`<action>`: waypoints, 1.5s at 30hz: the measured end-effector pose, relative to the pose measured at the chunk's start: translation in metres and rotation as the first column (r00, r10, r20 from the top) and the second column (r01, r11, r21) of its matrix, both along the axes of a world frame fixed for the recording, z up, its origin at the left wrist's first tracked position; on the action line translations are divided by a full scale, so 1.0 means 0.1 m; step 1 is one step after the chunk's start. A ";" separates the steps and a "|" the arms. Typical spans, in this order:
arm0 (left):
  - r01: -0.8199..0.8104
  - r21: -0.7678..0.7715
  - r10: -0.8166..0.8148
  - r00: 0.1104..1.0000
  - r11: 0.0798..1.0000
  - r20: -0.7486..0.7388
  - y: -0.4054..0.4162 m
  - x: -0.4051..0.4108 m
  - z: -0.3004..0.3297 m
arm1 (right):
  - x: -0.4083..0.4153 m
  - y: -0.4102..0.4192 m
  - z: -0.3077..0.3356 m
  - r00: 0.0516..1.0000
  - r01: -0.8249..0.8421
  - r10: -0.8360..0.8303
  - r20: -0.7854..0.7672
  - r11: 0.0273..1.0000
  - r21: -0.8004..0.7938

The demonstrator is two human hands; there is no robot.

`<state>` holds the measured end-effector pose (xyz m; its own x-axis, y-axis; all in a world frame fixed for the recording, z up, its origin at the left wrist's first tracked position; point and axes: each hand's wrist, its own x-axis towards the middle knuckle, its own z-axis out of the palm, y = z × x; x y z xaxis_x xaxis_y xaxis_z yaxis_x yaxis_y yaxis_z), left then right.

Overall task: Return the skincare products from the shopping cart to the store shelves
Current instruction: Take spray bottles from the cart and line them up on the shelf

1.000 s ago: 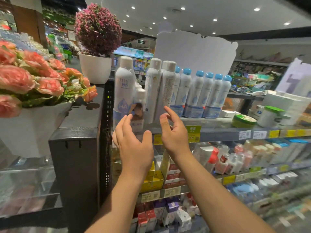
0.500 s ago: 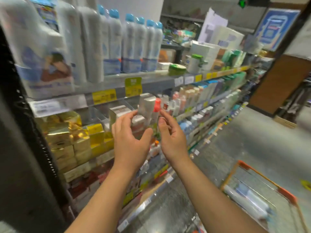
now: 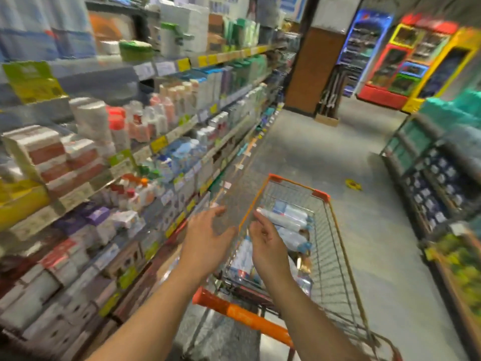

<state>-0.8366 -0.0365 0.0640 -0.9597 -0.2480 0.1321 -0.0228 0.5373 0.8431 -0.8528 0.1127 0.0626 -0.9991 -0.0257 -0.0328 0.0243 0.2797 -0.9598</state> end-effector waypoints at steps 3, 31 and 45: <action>0.082 -0.033 -0.078 0.992 0.996 0.099 0.40 0.10 -0.21 | 0.20 0.51 -0.19 0.994 0.076 -0.081 0.070 0.994 0.076; 0.593 -0.490 -0.125 0.708 0.639 0.695 1.05 0.14 -1.05 | 0.58 1.72 -1.15 0.934 -0.178 -0.164 0.316 0.554 0.813; 0.597 -0.496 -0.146 0.719 0.630 0.680 0.99 -0.54 -0.98 | -0.07 1.62 -1.17 0.952 -0.106 -0.184 0.245 0.554 0.826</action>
